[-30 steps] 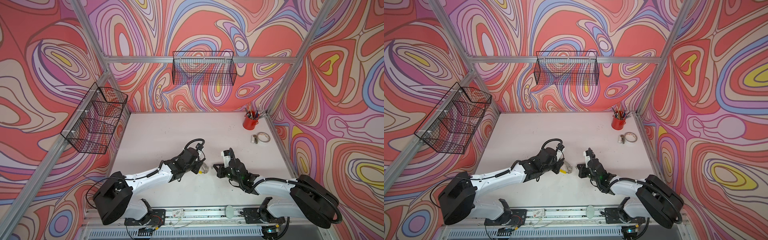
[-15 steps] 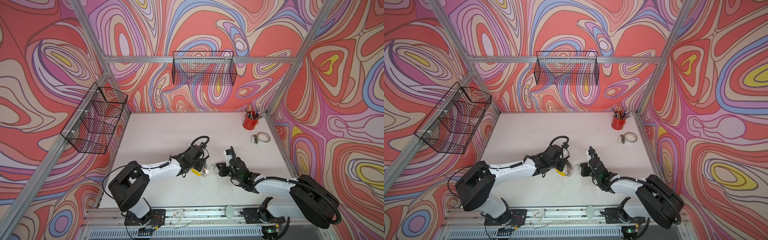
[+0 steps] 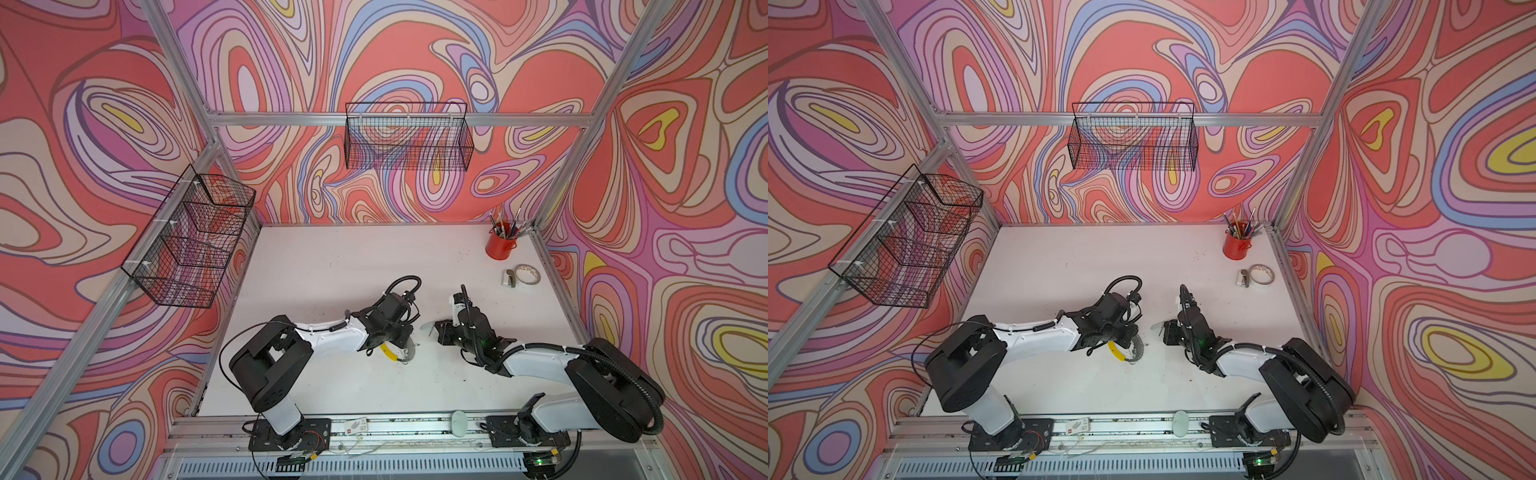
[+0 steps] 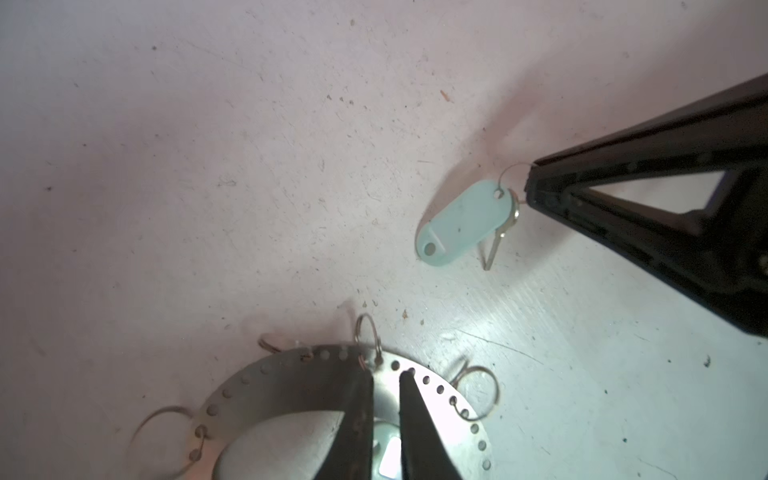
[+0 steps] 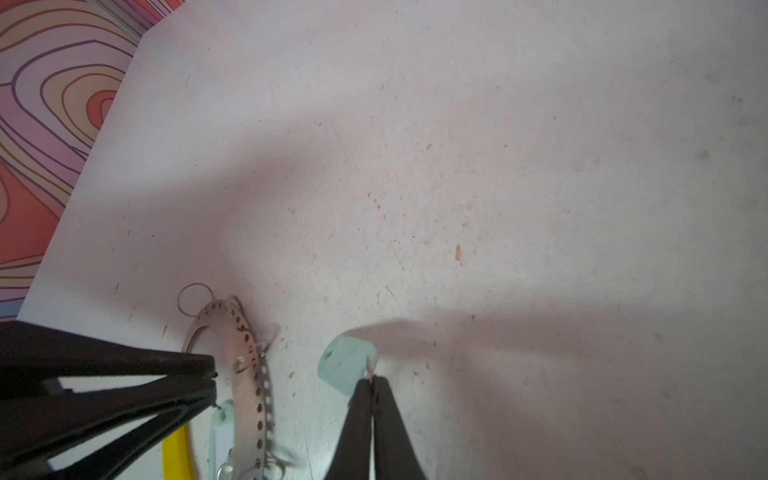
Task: Put the keys on the keyring
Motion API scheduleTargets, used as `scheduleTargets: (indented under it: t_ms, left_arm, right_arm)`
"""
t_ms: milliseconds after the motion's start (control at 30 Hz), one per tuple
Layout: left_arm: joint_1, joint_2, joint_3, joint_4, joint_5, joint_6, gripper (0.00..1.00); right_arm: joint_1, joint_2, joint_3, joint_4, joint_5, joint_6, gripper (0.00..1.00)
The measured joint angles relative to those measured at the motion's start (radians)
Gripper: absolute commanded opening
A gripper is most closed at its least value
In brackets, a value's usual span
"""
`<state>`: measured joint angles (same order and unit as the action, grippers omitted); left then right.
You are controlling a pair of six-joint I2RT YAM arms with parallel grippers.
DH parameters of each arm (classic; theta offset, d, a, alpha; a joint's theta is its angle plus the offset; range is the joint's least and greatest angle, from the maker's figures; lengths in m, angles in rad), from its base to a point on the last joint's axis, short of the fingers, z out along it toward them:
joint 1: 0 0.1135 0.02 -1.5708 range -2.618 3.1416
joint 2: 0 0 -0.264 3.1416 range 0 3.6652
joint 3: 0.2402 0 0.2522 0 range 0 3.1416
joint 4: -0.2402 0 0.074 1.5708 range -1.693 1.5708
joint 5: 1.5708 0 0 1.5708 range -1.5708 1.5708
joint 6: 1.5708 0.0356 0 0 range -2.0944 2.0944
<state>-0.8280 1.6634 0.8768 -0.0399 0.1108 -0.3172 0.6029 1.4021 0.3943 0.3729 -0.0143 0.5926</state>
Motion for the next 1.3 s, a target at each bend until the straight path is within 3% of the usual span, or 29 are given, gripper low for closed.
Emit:
scheduleTargets:
  t_ms: [100, 333, 500, 667, 867, 1300]
  left_arm:
    - [0.006, -0.018, 0.0, -0.002, 0.021, -0.042, 0.51]
    - [0.066, -0.136, 0.012, -0.06, 0.05, -0.175, 0.47]
    - [0.087, -0.143, 0.122, -0.239, 0.018, -0.288, 0.45]
    - [0.08, -0.083, 0.213, -0.348, -0.003, -0.402, 0.42]
    - [0.068, 0.085, 0.366, -0.483, -0.068, -0.529, 0.41]
    - [0.05, 0.275, 0.452, -0.571, -0.124, -0.66, 0.29]
  right_arm:
    - [-0.003, 0.013, 0.02, -0.003, -0.003, -0.008, 0.0]
    - [-0.031, 0.075, 0.032, 0.002, -0.03, -0.024, 0.0]
    - [-0.032, 0.101, 0.034, 0.008, -0.056, -0.034, 0.0]
    - [-0.033, 0.108, 0.034, 0.023, -0.079, -0.041, 0.0]
    - [-0.04, 0.107, 0.034, 0.04, -0.103, -0.042, 0.0]
    - [-0.04, 0.048, 0.0, 0.043, -0.115, -0.042, 0.0]
